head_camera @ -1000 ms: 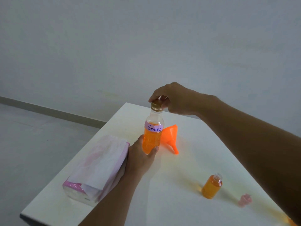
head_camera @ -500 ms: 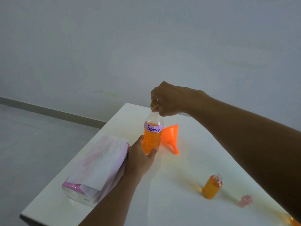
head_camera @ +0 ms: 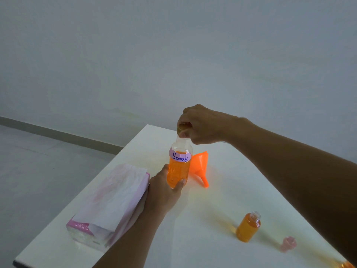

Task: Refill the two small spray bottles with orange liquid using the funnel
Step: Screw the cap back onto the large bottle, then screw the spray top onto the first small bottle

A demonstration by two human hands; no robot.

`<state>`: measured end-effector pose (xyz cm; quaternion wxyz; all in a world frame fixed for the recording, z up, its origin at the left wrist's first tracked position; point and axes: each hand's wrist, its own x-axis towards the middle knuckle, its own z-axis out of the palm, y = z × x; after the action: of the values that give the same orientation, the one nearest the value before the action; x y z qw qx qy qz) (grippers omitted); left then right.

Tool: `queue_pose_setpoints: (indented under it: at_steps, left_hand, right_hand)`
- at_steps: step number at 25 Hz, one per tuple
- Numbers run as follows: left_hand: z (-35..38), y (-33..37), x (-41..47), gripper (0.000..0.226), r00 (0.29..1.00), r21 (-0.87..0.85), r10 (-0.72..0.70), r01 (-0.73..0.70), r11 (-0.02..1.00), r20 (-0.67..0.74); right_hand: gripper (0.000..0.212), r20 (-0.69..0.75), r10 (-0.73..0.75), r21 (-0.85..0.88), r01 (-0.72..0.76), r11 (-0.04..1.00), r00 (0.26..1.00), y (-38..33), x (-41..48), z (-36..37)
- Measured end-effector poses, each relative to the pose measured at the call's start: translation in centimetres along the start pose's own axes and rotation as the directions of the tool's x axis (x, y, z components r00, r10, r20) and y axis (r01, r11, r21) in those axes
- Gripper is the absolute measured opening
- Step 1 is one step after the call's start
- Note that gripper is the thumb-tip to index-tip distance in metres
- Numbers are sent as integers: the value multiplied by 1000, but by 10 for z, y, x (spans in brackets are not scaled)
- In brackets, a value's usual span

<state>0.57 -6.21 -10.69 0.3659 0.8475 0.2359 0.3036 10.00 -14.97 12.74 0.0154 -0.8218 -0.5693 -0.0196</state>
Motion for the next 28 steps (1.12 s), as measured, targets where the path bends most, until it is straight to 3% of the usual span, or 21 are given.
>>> queue_pose_setpoints:
  at_steps: [5,10,12,14,16,18,21,24,26,28]
  left_hand:
    - [0,6,-2,64,999,13,-33,33,999,-5]
    - [1,5,-3,71,998,56,-57,56,997,23]
    - [-1,6,-4,73,998,68,-61,58,996,32]
    - [-4,8,-5,70,997,59,-62,59,997,50]
    - [-7,8,-3,71,992,40,-78,75,996,97]
    - [-8,8,-6,79,985,27,-87,84,996,149]
    - [-11,18,-30,82,995,13,-95,95,995,42]
    - [-18,41,-70,51,991,-47,50,-56,997,-123]
    - [-18,63,-94,39,985,-154,150,-161,975,-81]
    - [-10,86,-112,41,979,-223,185,-163,961,81]
  right_hand:
    - [30,-110,159,-78,-169,983,981,-16,2,14]
    - [43,-169,349,-11,-356,934,922,-38,1,13]
    - [44,-176,392,93,-381,920,903,-37,2,16]
    - [46,-90,410,299,-368,881,908,-29,-6,12]
    - [51,7,439,552,-370,747,898,-18,-25,4]
    - [55,17,484,686,-362,631,875,-4,-54,-1]
    - [32,-81,489,628,-337,702,868,17,-107,-6]
    - [29,-96,448,464,-358,810,889,28,-158,-5]
    - [32,-14,442,399,-401,825,897,31,-184,2]
    - [36,119,448,277,-463,842,886,31,-205,12]
